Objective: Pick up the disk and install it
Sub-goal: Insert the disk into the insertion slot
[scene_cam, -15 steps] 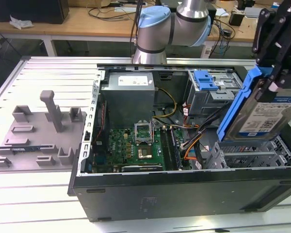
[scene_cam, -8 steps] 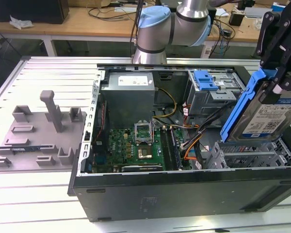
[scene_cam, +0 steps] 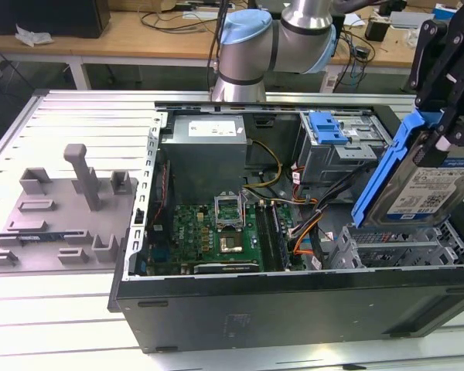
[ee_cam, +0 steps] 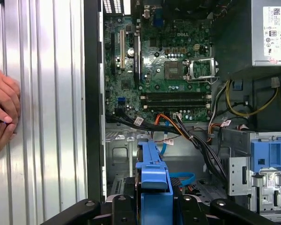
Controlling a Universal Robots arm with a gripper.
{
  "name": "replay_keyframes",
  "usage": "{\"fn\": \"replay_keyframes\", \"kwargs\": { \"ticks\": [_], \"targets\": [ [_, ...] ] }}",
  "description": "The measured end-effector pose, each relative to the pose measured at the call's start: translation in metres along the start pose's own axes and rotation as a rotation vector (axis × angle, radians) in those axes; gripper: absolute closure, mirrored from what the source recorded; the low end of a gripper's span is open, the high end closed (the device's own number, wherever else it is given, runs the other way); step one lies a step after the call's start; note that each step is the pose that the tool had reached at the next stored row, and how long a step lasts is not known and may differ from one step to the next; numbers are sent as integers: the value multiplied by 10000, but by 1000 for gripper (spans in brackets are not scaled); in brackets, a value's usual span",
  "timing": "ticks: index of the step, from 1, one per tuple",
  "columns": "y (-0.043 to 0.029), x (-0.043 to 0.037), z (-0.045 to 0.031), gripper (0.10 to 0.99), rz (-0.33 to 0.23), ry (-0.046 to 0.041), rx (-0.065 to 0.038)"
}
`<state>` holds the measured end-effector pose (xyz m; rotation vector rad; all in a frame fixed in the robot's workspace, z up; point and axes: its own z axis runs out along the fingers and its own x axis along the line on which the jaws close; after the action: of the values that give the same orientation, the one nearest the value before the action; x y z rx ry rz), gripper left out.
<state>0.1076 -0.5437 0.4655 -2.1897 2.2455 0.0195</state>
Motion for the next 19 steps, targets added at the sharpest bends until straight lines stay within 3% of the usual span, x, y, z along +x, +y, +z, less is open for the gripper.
{"fn": "replay_keyframes", "kwargs": {
  "ticks": [19],
  "targets": [
    [-18, 36, 125, 718, -2, -2, 0]
  ]
}}
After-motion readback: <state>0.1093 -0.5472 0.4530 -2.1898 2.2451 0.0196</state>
